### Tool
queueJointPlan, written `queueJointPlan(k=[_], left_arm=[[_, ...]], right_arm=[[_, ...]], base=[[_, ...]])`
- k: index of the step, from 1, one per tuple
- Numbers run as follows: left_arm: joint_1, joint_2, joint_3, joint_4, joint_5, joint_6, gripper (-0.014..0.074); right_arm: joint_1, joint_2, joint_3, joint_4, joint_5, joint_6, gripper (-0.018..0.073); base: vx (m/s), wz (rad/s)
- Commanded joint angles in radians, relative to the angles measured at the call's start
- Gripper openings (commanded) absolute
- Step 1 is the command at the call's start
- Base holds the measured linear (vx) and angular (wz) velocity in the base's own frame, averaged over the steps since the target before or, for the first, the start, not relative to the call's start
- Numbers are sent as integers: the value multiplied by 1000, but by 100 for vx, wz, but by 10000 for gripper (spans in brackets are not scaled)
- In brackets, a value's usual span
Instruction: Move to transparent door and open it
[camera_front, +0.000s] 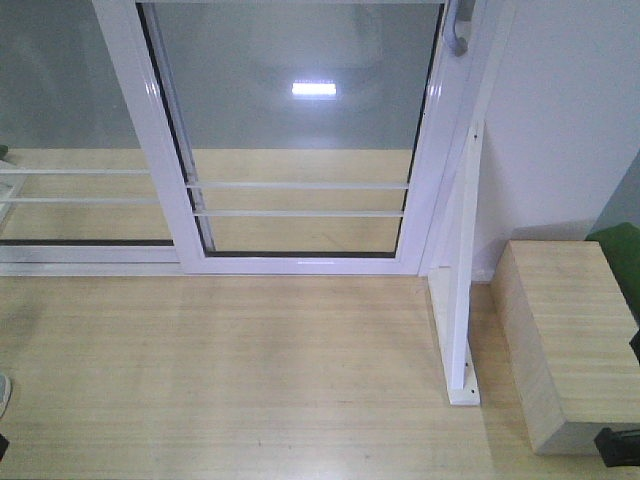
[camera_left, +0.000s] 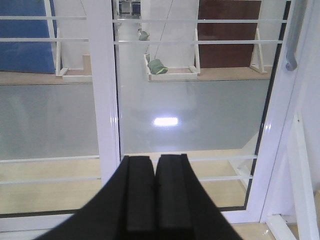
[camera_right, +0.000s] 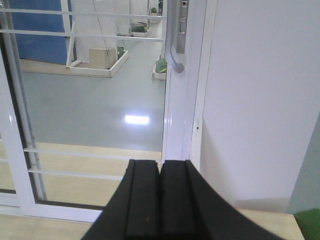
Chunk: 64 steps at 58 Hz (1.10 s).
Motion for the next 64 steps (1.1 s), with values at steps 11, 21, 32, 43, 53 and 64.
queueJointPlan(k=[11,21,32,43,53,64], left_arm=[[-5,-14,13,-11,-89,-3,3],[-5,-14,13,-11,-89,-3,3],[-5,-14,13,-11,-89,-3,3],[-5,-14,13,-11,-89,-3,3],[-5,-14,13,-11,-89,-3,3],[-5,-14,13,-11,-89,-3,3]], right_arm=[[-3,-16,5,0,-83,1,-5],[-3,-16,5,0,-83,1,-5],[-3,-16,5,0,-83,1,-5],[-3,-16,5,0,-83,1,-5],[-3,-16,5,0,-83,1,-5],[-3,-16,5,0,-83,1,-5]], base=[[42,3],[38,2],[34,0],[28,-4],[22,-5],[15,-5]])
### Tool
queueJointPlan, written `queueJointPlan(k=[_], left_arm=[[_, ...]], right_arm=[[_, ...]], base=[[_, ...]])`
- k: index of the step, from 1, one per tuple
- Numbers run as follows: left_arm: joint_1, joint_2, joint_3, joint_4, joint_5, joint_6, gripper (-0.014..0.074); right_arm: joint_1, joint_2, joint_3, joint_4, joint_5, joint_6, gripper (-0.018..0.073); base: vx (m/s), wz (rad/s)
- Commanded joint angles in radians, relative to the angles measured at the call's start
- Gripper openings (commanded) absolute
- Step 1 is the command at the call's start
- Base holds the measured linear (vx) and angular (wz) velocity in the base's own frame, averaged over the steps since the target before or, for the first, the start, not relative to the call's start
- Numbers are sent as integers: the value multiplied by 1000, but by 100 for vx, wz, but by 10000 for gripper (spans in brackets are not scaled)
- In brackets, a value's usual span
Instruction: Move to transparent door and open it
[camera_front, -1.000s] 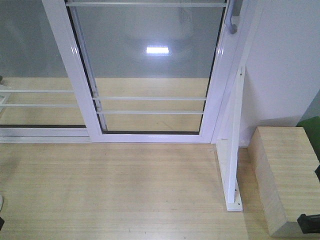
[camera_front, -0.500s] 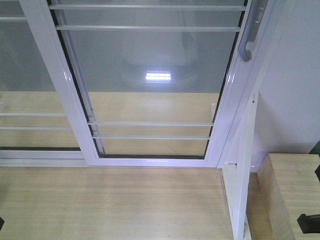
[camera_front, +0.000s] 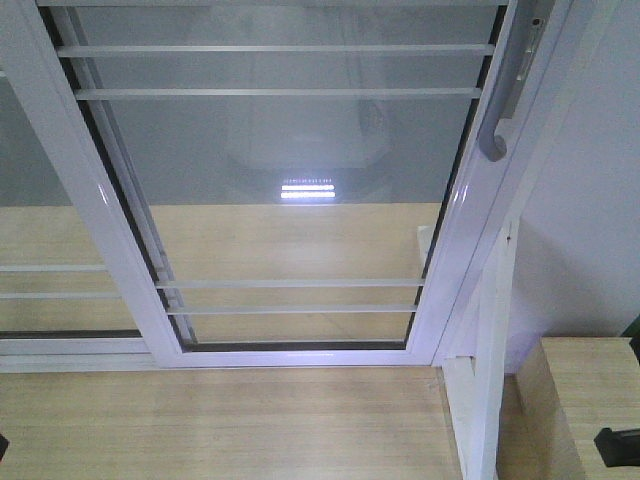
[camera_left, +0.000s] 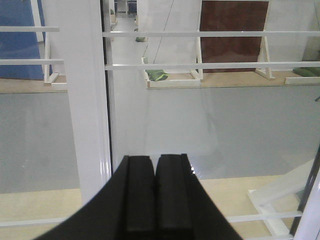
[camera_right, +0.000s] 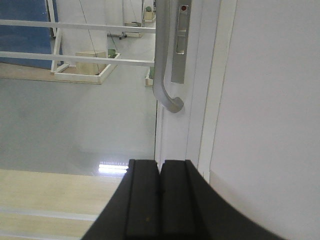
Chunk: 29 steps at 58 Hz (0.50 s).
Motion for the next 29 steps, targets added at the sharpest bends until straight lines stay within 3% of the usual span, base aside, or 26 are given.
queueJointPlan(k=[1,29], left_arm=[[-5,-14,13,-11,-89,-3,3],[-5,-14,13,-11,-89,-3,3]], right_arm=[[-3,-16,5,0,-83,1,-5],[-4,0,5,-1,-86,1,-5]], base=[[11,-5],[4,-1]])
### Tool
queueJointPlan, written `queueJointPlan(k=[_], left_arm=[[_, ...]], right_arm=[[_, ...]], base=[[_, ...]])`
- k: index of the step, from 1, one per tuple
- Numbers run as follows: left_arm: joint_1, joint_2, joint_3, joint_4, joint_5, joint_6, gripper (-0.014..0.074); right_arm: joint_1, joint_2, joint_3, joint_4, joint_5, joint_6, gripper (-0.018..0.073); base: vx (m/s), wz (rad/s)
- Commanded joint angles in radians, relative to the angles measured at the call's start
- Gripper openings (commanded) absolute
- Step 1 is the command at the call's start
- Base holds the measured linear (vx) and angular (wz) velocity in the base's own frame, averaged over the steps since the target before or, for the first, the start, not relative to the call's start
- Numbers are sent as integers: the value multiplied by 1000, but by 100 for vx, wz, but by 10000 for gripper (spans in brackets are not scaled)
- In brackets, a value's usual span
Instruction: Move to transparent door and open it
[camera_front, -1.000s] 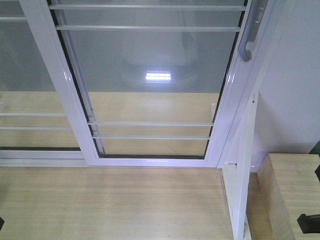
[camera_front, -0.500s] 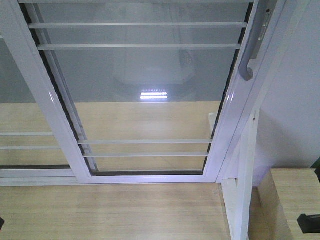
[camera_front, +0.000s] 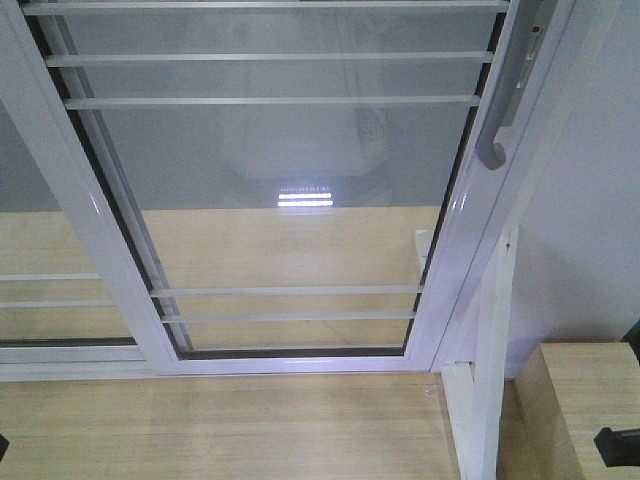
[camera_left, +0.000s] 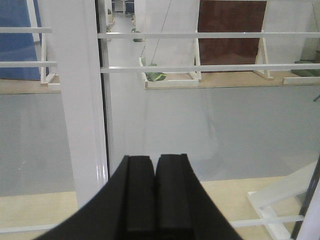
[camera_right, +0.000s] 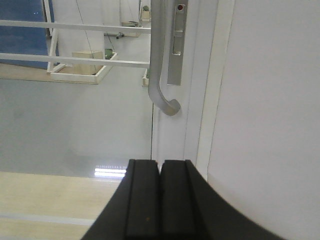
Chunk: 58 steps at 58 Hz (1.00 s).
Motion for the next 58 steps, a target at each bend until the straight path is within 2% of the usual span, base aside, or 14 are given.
queueJointPlan(k=[1,43,49,58], left_arm=[[-6,-14,12,-11,-89,-3,3],[-5,-14,12,-10,-113,-3,3],[-5,-14,12,-11,-130,-3,3],[-5,-14,4,-12,-239,-5,3]], right_arm=[[-4,0,3,-1,-86,1,-5],[-3,0,3,-8,-98,-1,-5],[-3,0,3,-1,-174,0,-5],[-3,0,3,0,-343,0,-5]], base=[[0,0],[0,0],[0,0],[0,0]])
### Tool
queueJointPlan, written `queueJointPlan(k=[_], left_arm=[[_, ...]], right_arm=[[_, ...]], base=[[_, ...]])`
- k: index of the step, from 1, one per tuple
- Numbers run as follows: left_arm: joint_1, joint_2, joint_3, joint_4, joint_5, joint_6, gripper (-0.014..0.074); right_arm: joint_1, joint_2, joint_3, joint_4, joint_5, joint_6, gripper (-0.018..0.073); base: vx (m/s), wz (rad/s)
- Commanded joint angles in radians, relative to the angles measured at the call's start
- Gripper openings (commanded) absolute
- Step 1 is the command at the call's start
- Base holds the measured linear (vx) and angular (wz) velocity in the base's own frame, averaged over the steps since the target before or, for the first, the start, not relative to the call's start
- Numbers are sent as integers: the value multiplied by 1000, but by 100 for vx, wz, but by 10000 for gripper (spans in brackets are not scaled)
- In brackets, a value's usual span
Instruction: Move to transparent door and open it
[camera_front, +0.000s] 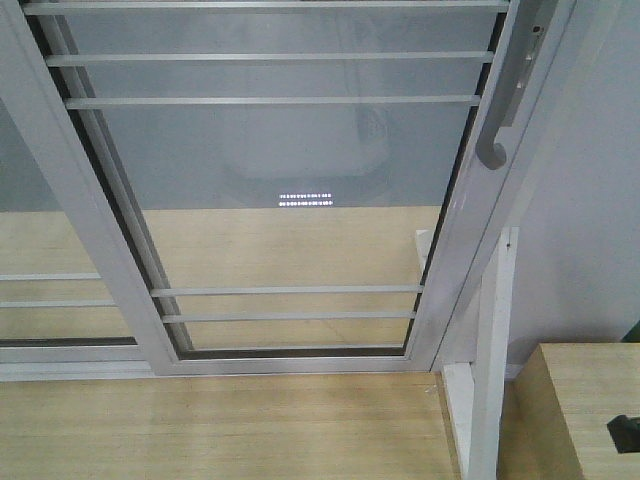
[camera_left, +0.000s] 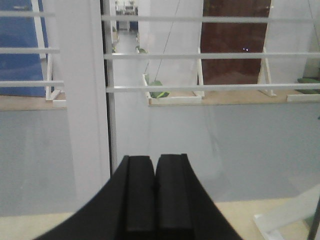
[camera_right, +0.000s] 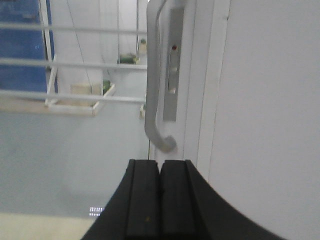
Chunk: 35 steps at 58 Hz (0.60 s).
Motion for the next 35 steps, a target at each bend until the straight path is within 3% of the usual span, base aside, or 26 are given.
queueJointPlan(k=[1,9,16,25,35], left_arm=[[-5,-14,4,-12,-159,-6,3],[-5,-14,3,-40,-277,-36,3],[-5,-6,-50,-128,-304,-119,3],[-5,147,-218,-60,-235,-21,3],[-5,537,-429,-63,-248,22,3]], right_arm=[[-3,0,1,-3,-205,-2,-5],[-5,0,-1,-7,-354,-7,-5],[-3,1,-51,-1,-291,12,-5],[-3,103,-233,-7,-76,-12,-5],[-3,401,-456,-18,-53,-58,-5]], base=[[0,0],[0,0],[0,0],[0,0],[0,0]])
